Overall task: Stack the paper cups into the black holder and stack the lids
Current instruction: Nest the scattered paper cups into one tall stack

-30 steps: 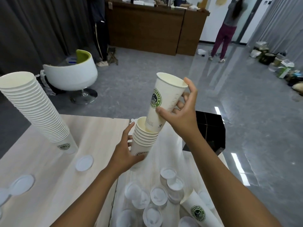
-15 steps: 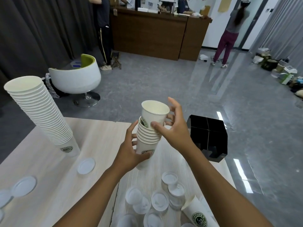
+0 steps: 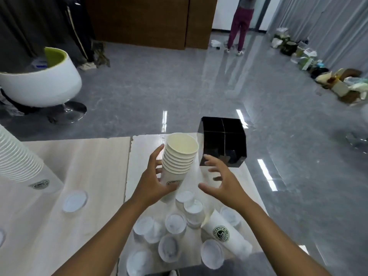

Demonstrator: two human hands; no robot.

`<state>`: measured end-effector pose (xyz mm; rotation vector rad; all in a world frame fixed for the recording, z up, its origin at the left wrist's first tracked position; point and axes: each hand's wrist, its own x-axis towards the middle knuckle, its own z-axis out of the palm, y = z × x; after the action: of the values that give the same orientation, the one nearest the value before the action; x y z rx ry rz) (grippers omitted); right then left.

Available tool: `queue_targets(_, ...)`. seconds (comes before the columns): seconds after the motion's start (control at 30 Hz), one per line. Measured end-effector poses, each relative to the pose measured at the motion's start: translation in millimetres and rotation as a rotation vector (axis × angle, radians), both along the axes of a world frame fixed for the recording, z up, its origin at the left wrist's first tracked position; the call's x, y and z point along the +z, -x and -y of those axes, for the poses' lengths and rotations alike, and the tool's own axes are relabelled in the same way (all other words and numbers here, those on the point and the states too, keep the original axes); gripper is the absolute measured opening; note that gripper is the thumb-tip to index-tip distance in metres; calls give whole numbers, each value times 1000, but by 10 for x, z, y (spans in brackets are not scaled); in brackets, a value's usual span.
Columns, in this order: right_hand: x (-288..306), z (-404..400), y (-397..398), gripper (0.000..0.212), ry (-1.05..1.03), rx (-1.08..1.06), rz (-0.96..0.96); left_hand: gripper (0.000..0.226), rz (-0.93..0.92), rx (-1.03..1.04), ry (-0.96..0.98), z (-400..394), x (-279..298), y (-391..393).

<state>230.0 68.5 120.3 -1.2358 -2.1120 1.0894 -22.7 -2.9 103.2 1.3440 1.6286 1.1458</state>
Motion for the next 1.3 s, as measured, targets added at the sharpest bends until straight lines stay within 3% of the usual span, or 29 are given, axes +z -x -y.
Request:
queue_targets(0.4,-940,446,-892,98,220,12,362,112,4,-102,68,-15,-226,-436)
queue_targets(0.73,-1344,559,-783,98,115,135,609,112,-1,-66,97,4,-289,-375)
queue_targets(0.97,-1418,538,-779,92,117,110,581,113,10,-40,79,2,-284,-340)
queue_targets(1.3,-1177,518,-817,91,103,10,349,113,6,-60,58,29,-274,-372)
